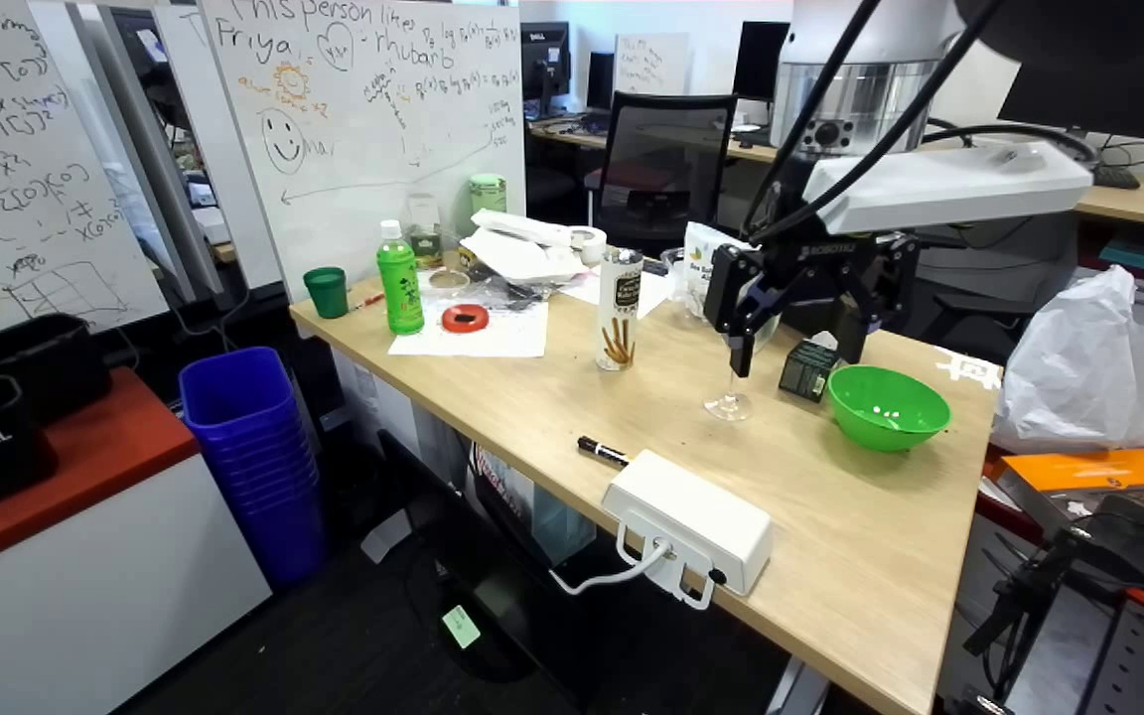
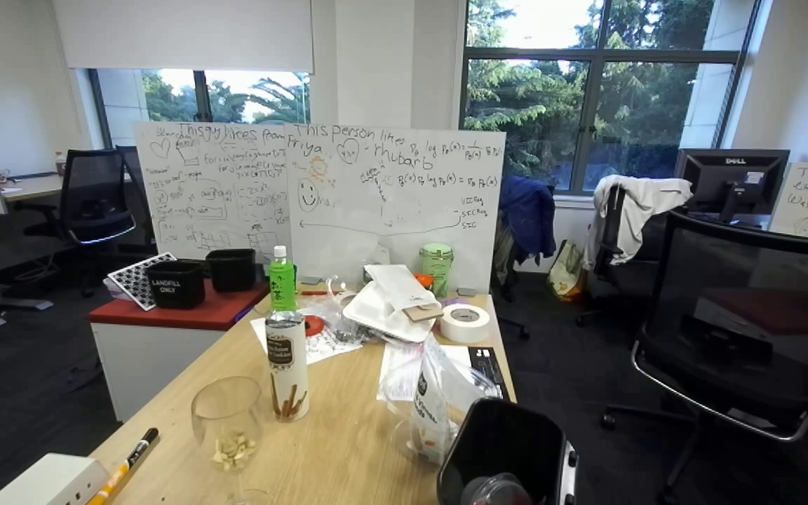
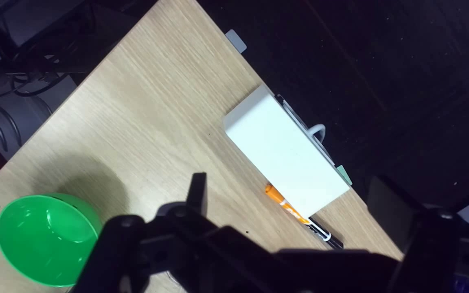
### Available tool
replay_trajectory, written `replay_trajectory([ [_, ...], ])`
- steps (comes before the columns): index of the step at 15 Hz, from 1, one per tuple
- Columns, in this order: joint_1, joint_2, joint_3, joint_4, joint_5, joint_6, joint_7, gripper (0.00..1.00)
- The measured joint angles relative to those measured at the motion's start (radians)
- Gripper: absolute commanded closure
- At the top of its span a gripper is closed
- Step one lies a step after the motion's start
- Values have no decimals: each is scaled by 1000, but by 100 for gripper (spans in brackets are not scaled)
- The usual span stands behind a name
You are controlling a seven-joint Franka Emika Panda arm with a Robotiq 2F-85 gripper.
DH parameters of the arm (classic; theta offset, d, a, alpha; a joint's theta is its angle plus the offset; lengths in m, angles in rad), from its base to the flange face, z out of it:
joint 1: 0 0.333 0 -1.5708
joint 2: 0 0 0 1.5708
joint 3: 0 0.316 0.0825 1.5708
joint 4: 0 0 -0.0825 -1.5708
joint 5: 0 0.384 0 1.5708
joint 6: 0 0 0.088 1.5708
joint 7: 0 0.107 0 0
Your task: Pick the cup and pour its contents into the green bowl
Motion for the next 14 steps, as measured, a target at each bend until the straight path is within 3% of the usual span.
replay_trajectory([
  [4,10,10,-18,4,23,-2,-69,0],
  [9,12,79,-83,68,97,-21,-389,0],
  [12,10,157,-112,134,39,-86,-514,0],
  [14,12,215,-115,182,-73,-112,-515,0],
])
